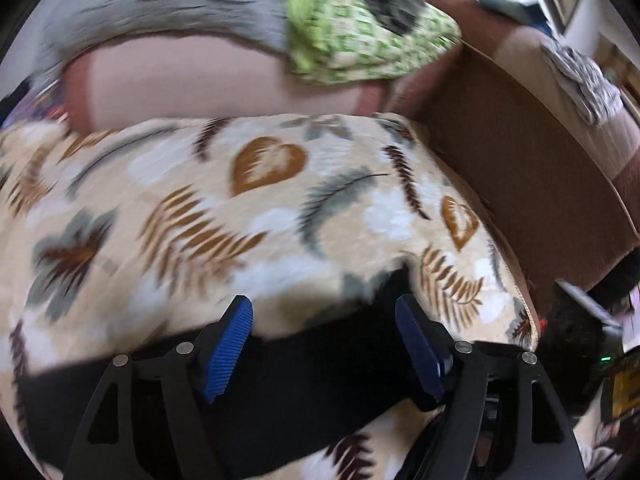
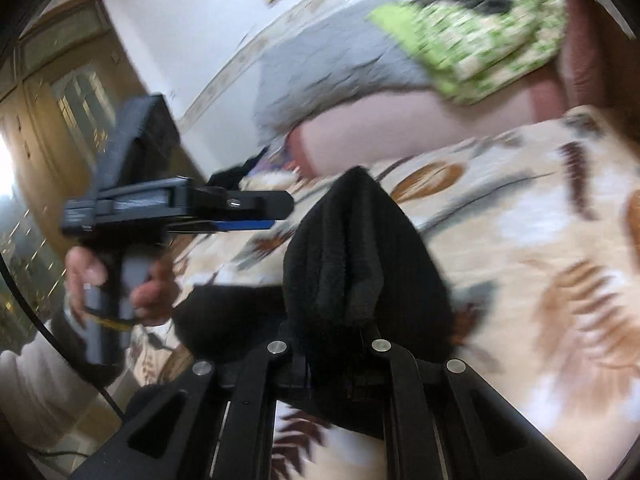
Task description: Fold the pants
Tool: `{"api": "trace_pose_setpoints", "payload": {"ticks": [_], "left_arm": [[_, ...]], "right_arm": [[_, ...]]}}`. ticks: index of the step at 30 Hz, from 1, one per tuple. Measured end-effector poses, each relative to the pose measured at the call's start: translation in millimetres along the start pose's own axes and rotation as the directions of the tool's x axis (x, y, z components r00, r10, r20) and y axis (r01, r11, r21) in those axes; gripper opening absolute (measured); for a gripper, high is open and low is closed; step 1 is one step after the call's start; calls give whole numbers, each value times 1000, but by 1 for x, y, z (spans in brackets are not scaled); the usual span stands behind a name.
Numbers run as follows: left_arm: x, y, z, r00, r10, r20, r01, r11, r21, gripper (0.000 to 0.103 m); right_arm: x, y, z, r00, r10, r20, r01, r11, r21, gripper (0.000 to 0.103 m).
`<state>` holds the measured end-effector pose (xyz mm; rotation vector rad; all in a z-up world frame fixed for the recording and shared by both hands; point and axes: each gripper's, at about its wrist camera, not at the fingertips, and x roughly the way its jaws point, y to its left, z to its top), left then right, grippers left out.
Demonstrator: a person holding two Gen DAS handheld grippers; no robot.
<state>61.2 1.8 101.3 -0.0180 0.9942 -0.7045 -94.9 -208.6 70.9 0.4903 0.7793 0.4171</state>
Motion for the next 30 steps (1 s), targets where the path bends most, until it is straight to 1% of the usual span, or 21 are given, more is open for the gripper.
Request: {"api": "trace_pose_setpoints", "payload": {"ticks": [3, 4, 5, 6, 7, 8, 9, 10, 11, 12, 13, 14, 16, 17, 19, 21, 22, 23, 24, 27, 30], "left_arm": [[-15, 23, -26, 999, 44, 5, -44, 997, -66, 75], [-17, 28, -33, 999, 54, 4, -53, 995, -81, 75], [-16, 33, -41, 998, 63, -5, -63, 993, -103, 75], [-15, 35, -42, 998, 69, -13, -70, 991, -115, 75], [-13, 38, -49, 997, 79, -23, -81, 989, -126, 75], [-12, 38, -52, 995, 91, -31, -94, 987, -127, 75], [-10, 38, -56, 994, 103, -38, -107, 986, -125, 75], [-6, 36, -58, 993, 108, -40, -112, 986, -125, 75], [0, 33, -60, 993, 109, -43, -113, 985, -127, 75], [5, 31, -61, 993, 107, -46, -112, 985, -130, 75], [10, 27, -65, 993, 103, -49, -109, 985, -133, 75], [16, 26, -66, 994, 99, -50, -105, 985, -135, 76], [26, 19, -71, 994, 97, -50, -103, 985, -138, 77], [34, 16, -74, 993, 104, -58, -111, 985, -130, 77], [45, 8, -78, 989, 132, -68, -139, 984, -107, 77], [57, 2, -82, 980, 183, -74, -189, 978, -85, 74], [63, -1, -85, 974, 211, -87, -218, 973, -79, 70], [67, -3, -88, 968, 229, -103, -237, 968, -80, 60], [70, -5, -90, 963, 246, -114, -255, 963, -80, 58], [63, -11, -96, 960, 270, -79, -276, 957, -88, 58], [67, -9, -99, 956, 284, -76, -291, 951, -104, 60]], "right_arm": [[55, 12, -17, 993, 3, -120, -3, 1000, 1, 12], [72, 13, -25, 986, 7, -166, -5, 1000, 13, 19], [85, 13, -34, 973, 13, -229, -4, 999, 38, 27], [89, 12, -36, 967, 26, -253, -11, 998, 60, 28], [83, 12, -35, 970, 43, -239, -27, 997, 72, 32], [73, 13, -31, 971, 81, -223, -63, 994, 86, 45], [61, 13, -27, 973, 108, -204, -90, 992, 93, 52], [46, 11, -23, 978, 115, -172, -101, 991, 90, 65], [30, 8, -19, 987, 90, -130, -80, 994, 81, 74], [13, 6, -18, 993, 59, -100, -52, 996, 76, 75], [-1, -3, -15, 997, 19, -73, -12, 996, 85, 75], [-8, -10, -15, 998, -1, -64, 7, 995, 100, 75], [-13, -30, -15, 996, -64, -64, 72, 987, 145, 75], [-11, -40, -17, 989, -121, -85, 134, 977, 168, 75], [-5, -53, -21, 976, -181, -123, 201, 962, 183, 75], [8, -61, -26, 970, -188, -156, 216, 958, 187, 71], [14, -63, -30, 969, -178, -173, 210, 960, 186, 60], [25, -62, -32, 965, -166, -202, 203, 962, 181, 32], [30, -61, -33, 962, -172, -211, 210, 962, 174, 30], [24, -48, -29, 957, -216, -195, 240, 965, 110, 29], [32, -46, -31, 935, -280, -218, 298, 953, 56, 30]]}}
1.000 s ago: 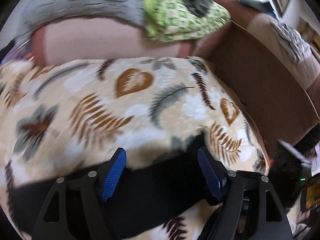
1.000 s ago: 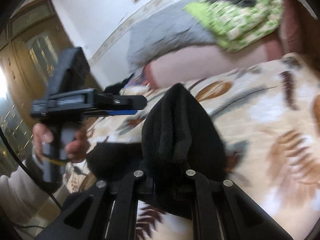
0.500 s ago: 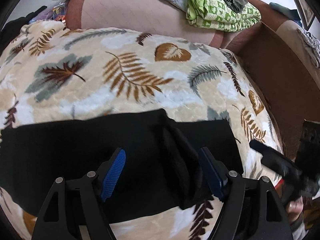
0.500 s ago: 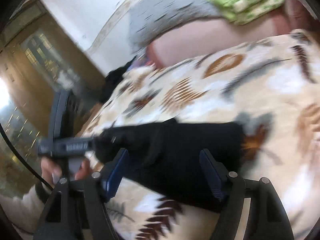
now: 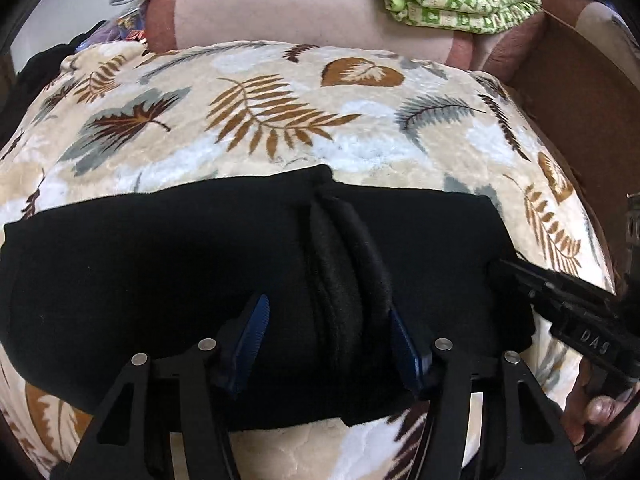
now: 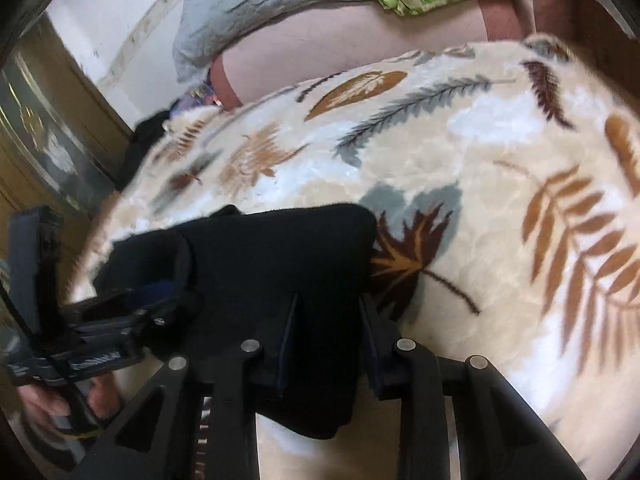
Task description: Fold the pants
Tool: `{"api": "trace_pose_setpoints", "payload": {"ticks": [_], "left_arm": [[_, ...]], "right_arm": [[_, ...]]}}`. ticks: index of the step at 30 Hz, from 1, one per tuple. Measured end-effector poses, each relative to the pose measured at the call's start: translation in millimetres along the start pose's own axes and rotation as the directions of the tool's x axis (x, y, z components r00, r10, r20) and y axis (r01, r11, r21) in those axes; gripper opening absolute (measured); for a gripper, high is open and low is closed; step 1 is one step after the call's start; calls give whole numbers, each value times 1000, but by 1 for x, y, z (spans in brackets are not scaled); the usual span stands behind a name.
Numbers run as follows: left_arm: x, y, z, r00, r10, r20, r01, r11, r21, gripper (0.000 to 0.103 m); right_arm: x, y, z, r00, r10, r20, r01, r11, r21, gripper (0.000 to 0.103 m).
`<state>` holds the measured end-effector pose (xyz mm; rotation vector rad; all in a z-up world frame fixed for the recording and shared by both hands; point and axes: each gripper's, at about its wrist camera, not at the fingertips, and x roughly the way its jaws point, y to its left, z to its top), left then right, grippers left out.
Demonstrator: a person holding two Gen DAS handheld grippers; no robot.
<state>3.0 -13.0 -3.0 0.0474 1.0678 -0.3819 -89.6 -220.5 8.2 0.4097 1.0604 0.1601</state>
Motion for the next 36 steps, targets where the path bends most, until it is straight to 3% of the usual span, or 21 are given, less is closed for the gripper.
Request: {"api": "trace_pose_setpoints", "payload": {"ticks": [2, 7, 13, 18, 21, 28, 31, 36], "left_arm": [[-1, -1, -1, 1000, 9, 14, -9, 1000, -5, 60], [-16, -2, -8, 998, 44, 36, -45, 999, 21, 60], [-40, 8, -15, 996, 61, 67, -62, 998, 10, 61], [-62, 18, -24, 991, 86, 102, -87, 996, 3, 73], [-74, 31, -30, 991, 70, 114, -67, 997, -36, 79], [-90, 67, -42, 993, 61, 98, -48, 990, -133, 80], [-96, 77, -45, 993, 64, 102, -47, 985, -166, 80], [-98, 81, -46, 993, 53, 110, -31, 981, -191, 81]], "right_arm": [[3, -1, -2, 1000, -6, -4, 6, 1000, 15, 36], [-17, 6, 2, 999, -39, 36, 39, 999, 0, 37], [-36, 22, 5, 997, 29, 77, -28, 1000, -14, 37], [-25, 47, 5, 996, 63, 64, -60, 997, -49, 37], [-10, 61, 4, 995, 94, 42, -92, 994, -51, 37], [27, 85, -1, 994, 107, -6, -108, 991, -80, 37], [27, 95, -3, 998, 69, -8, -70, 989, -133, 37], [15, 97, 1, 997, 79, 0, -78, 987, -137, 37]]}}
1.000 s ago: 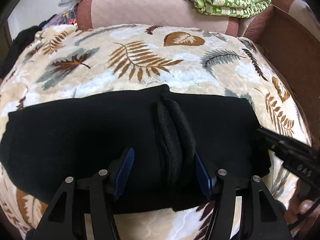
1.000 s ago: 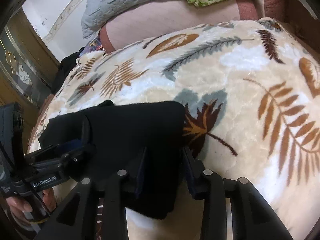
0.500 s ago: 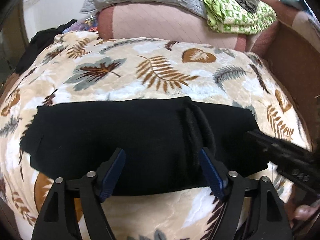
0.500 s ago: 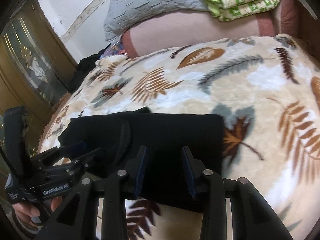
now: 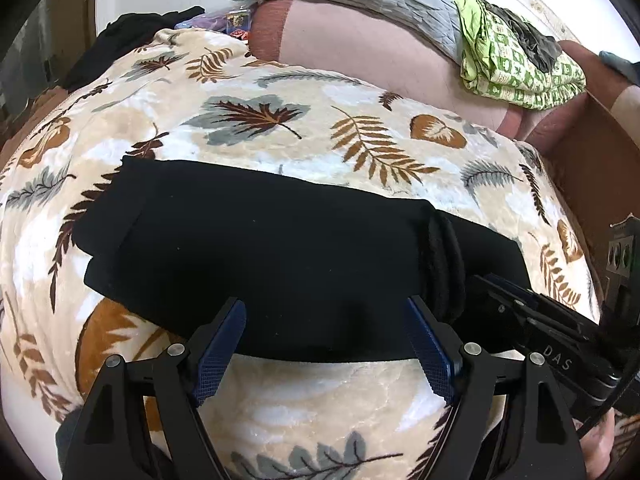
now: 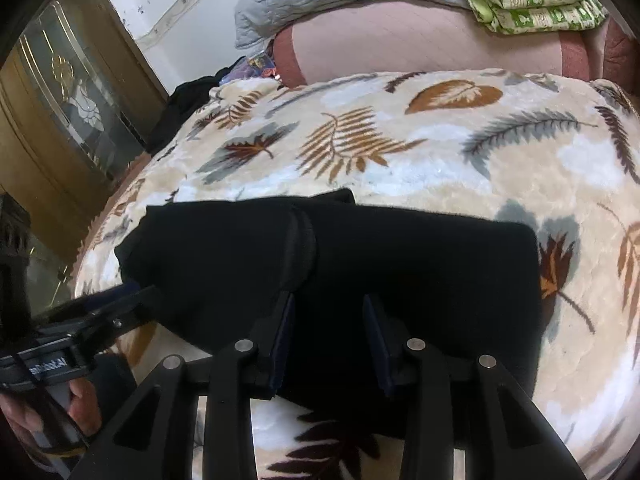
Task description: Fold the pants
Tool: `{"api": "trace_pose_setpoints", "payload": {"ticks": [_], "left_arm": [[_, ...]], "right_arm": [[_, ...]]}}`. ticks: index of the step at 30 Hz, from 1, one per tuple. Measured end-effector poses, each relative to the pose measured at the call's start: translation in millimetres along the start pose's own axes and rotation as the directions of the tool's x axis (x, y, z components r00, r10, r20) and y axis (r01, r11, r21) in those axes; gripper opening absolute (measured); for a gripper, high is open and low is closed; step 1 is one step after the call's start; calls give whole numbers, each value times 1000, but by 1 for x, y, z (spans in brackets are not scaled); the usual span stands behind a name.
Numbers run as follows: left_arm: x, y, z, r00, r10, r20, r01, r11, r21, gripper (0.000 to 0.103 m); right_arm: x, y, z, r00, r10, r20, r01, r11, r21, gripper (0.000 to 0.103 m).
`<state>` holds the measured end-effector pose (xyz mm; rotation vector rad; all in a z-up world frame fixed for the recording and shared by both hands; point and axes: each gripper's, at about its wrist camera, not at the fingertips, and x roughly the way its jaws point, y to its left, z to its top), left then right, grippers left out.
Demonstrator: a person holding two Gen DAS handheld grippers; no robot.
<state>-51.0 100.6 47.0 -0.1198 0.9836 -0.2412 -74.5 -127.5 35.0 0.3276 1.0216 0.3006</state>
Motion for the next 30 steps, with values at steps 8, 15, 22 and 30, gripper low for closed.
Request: {"api": "trace_pose_setpoints", "payload": {"ticks": [8, 15, 22, 30], "left_arm": [[-3, 11, -3, 1000, 21, 7, -20, 999, -37, 81], [-10, 24, -1, 1000, 15, 26, -13, 996, -89, 81], [-17, 52, -5, 999, 6, 34, 1, 982, -190, 82], [-31, 110, -28, 996, -6, 87, 42, 908, -416, 84]], "right_arm": [[12, 5, 1, 999, -6, -49, 5, 1000, -27, 37], [-2, 20, 19, 1000, 20, -13, -21, 998, -54, 43], [8, 51, 36, 996, 88, -21, -90, 991, -103, 46], [43, 98, 58, 980, 171, -99, -189, 960, -208, 60]]}}
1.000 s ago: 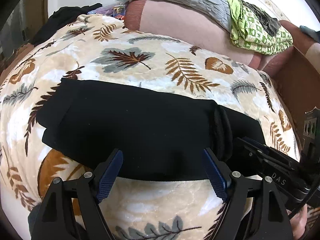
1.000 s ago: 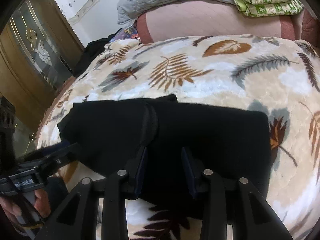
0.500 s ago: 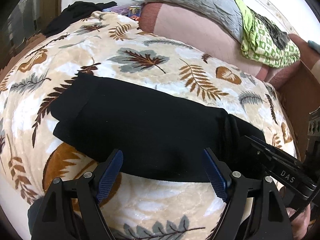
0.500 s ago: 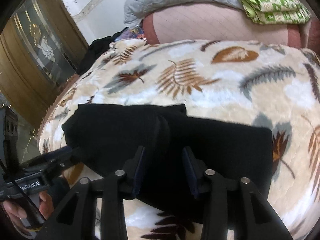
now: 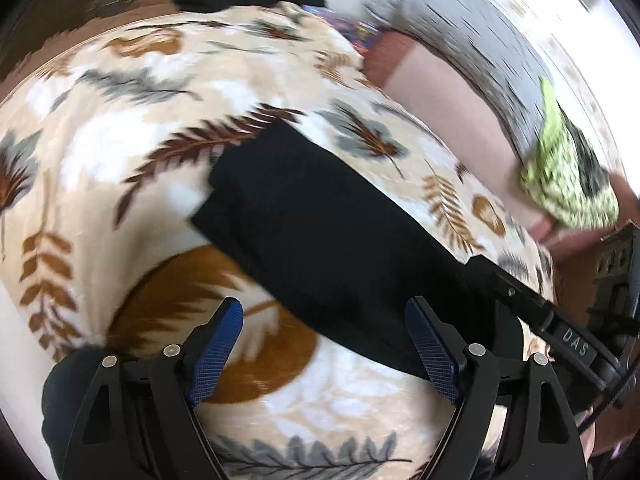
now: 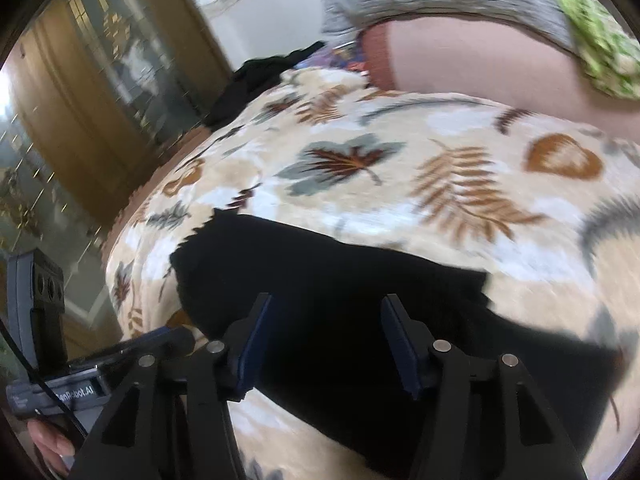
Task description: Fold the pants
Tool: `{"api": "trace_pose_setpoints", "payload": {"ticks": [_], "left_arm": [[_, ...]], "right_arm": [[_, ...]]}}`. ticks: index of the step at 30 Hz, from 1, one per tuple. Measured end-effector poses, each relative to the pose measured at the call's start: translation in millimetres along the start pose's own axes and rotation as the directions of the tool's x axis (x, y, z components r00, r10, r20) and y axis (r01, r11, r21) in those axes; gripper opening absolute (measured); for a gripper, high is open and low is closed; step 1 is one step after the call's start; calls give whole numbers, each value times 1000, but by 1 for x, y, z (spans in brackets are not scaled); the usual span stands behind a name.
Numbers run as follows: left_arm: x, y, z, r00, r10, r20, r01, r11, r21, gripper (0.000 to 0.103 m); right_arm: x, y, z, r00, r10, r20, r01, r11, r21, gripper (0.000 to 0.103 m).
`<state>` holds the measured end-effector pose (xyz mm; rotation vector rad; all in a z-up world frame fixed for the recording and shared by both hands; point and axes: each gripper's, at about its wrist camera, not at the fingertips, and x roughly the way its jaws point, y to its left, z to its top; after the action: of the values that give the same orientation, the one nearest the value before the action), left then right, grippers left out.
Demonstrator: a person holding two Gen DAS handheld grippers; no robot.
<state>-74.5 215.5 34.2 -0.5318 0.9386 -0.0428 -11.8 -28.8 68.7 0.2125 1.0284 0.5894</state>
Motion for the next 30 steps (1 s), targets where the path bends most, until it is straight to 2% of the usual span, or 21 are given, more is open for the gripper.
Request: {"api": "trace_pose_setpoints", "payload": {"ticks": [2, 4, 7, 13, 18, 22, 24, 27, 28, 29, 30], "left_arm": [[-4, 14, -1, 1000, 2, 15, -2, 998, -60, 85], [-5, 27, -2, 1000, 6, 21, -4, 993, -117, 85], [-2, 34, -1, 999, 47, 26, -43, 990, -132, 85], [20, 38, -2, 999, 38, -21, -41, 982, -186, 85], [29, 39, 2, 999, 48, -4, -48, 982, -185, 91], [36, 36, 5, 998, 58, 2, -56, 982, -181, 98], [39, 33, 5, 998, 63, 4, -61, 983, -176, 102], [44, 28, 5, 996, 89, 13, -86, 983, -161, 102], [45, 26, 5, 995, 97, 19, -93, 984, -152, 102], [45, 24, 5, 995, 101, 24, -96, 985, -142, 101], [44, 23, 5, 994, 101, 32, -96, 986, -134, 92]], "right_arm": [[12, 10, 11, 1000, 18, -17, -18, 999, -41, 67], [26, 20, 23, 999, 34, -34, -36, 996, -81, 69], [45, 31, 37, 997, 53, -60, -60, 991, -116, 69], [88, 53, 62, 988, 82, -128, -104, 978, -182, 72], [126, 73, 69, 978, 70, -198, -120, 960, -254, 72], [147, 83, 69, 973, 67, -221, -130, 950, -283, 75], [156, 84, 69, 971, 60, -232, -128, 949, -287, 75], [167, 79, 67, 968, 72, -242, -134, 958, -252, 75], [168, 78, 66, 968, 82, -239, -141, 961, -239, 72], [167, 77, 64, 969, 89, -231, -143, 962, -231, 61], [165, 75, 63, 970, 97, -224, -147, 964, -223, 54]]}}
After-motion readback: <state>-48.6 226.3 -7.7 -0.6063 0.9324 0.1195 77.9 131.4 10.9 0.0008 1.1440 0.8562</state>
